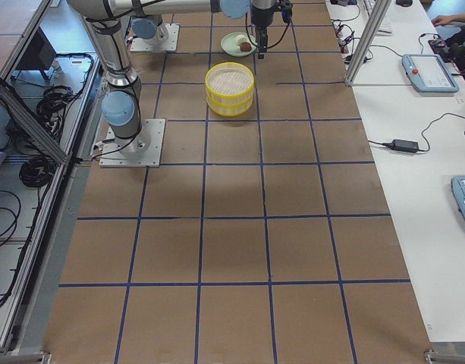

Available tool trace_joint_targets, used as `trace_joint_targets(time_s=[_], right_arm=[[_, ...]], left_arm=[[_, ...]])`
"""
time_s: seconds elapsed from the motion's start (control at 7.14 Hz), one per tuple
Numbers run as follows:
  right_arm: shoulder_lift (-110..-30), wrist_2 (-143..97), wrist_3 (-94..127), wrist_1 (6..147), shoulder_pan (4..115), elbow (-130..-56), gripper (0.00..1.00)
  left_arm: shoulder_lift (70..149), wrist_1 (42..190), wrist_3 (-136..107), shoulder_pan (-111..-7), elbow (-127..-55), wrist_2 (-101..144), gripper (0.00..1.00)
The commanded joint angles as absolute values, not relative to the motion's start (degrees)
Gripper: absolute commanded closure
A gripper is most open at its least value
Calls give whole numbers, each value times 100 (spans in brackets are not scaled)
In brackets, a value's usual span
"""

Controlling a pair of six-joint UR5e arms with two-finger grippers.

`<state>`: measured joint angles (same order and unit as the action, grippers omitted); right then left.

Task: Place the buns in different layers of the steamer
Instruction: 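Lower the left gripper to the white bun while the right reaches the steamer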

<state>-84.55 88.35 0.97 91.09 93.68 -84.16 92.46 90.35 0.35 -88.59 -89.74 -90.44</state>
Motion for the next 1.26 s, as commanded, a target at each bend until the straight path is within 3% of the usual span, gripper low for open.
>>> trace_joint_targets(time_s=[0.0,0.42,0.84,1.12], right_arm=[[-8455,8833,97,9105,9369,-8420,0],[-8455,8868,105,9097,9369,-8420,0],[-8464,8860,53,9079,9378,-8525,0],[-8490,8834,62,9114,9404,-9206,0]], left_arm=[[9246,9035,35,-8859,-8965,-9044,0],[9185,9157,166,-8868,-9130,-9157,0],[9771,7697,132,-8517,-10525,-9413,0],[10254,7025,106,-8359,-10897,-9850,0]])
